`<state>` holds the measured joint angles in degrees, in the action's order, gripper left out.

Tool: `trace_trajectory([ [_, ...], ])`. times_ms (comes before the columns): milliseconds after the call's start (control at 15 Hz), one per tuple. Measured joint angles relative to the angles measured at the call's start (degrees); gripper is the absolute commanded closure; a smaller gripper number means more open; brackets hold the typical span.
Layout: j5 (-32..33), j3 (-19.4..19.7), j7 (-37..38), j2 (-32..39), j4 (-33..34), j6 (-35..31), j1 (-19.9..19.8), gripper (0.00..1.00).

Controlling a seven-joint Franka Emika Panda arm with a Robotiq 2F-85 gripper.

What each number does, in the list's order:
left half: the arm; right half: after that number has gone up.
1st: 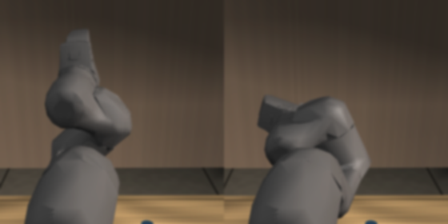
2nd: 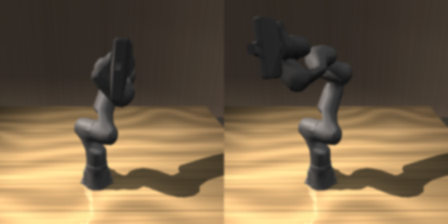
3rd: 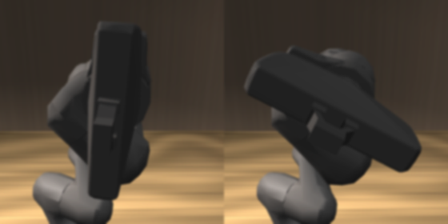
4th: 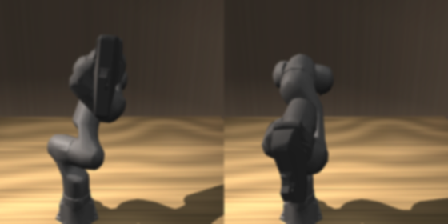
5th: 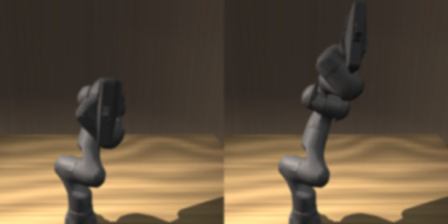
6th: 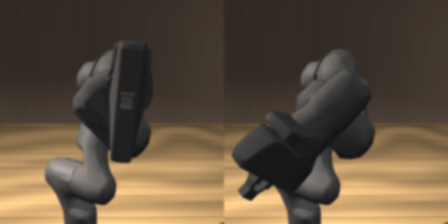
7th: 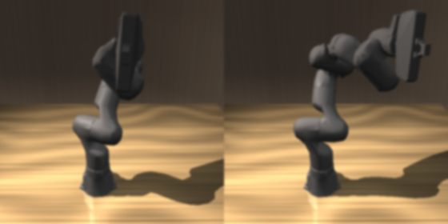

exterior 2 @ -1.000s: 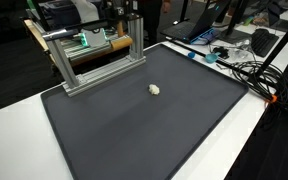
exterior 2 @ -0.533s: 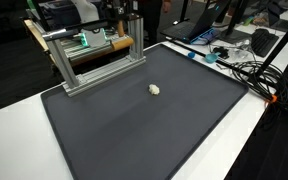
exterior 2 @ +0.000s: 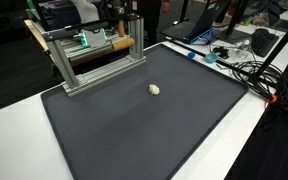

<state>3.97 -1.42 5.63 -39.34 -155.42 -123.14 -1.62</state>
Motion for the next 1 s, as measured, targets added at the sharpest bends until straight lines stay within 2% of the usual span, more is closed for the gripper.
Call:
trace_trajectory([
  [67, 0.01, -0.50, 0.95, 0.14, 0.22, 0.80, -0.18, 0.22],
  [133, 0.06, -0.89, 1.47, 0.36, 0.58, 2.03, -0.24, 0.71],
  [200, 0.07, -1.03, 1.64, 0.64, 1.05, 3.16, -0.30, 0.68],
  [400, -0.14, -1.14, 2.07, 1.46, 1.93, 3.84, -0.31, 0.78],
  [733, -0.26, -1.19, 4.01, 2.47, 2.89, 3.89, -0.34, 0.78],
  [1000, -0.15, -1.22, 7.28, 2.37, 3.46, 1.15, -1.48, 0.78],
])
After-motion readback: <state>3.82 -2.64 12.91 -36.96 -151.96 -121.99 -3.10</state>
